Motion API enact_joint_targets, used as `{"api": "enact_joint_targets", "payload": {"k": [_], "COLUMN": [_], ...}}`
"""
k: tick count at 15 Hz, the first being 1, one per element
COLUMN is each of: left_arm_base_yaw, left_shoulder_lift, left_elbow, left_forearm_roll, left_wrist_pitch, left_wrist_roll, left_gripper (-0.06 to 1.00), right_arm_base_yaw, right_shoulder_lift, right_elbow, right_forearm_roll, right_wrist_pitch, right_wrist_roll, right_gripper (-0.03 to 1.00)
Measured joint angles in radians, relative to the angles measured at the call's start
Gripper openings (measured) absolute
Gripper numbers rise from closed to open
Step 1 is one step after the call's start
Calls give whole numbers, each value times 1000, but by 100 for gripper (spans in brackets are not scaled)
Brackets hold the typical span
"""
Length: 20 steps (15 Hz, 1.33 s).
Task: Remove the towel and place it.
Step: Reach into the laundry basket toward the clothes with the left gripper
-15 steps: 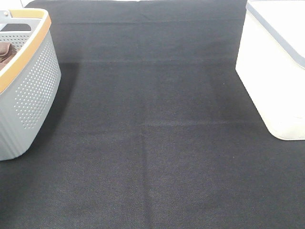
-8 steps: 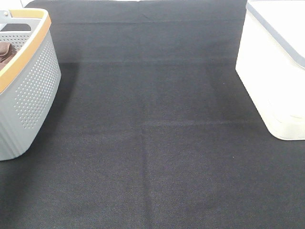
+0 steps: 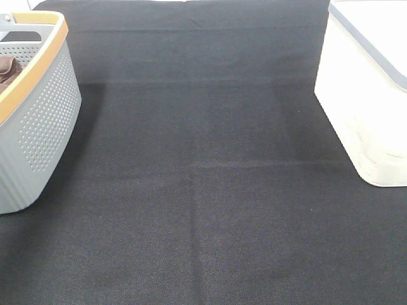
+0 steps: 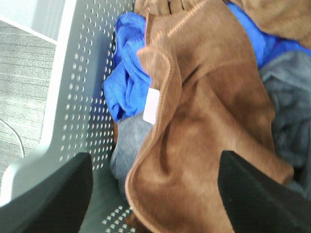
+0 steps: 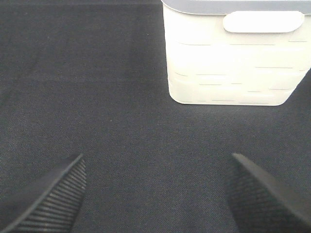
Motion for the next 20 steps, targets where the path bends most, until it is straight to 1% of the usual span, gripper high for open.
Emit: {"api": "enact_joint_targets", "payload": {"k": [2,3,4,6,8,11,12,14,15,16,18,20], "left_arm_base_yaw": [14,42,90,150,182,199,199,199,199,199,199,199], "left_shoulder_lift": [26,49,83,124,149,193,193,209,213,214,215,215], "left_elbow": [-16,-30,-44,-54,-57,-57,-57,-57,-58,-58,-81,-147], "left_forearm_roll": [-8,-28,-75,-135,-164,-218,-218,-247,-255,-262,-264,-267], "left_wrist_pitch": [0,0,-1,-18,-68,-156,-156,-214,-227,-230,-204,-143], "left_wrist_roll": [-1,-3,6,47,56,94,94,110,114,116,116,116], "left_gripper": [69,69,69,69,69,69,69,66,65,64,64,64], "right_arm_base_yaw": [0,0,0,0,0,0,0,0,0,0,0,0], "right_shoulder_lift": [0,0,0,0,0,0,0,0,0,0,0,0], "right_elbow": [0,0,0,0,0,0,0,0,0,0,0,0], "right_forearm_roll": [0,0,0,0,0,0,0,0,0,0,0,0], "right_wrist_pitch": [0,0,0,0,0,0,0,0,0,0,0,0], "right_wrist_roll": [0,0,0,0,0,0,0,0,0,0,0,0], "right_gripper": [75,75,75,75,75,75,75,75,75,75,75,75]}}
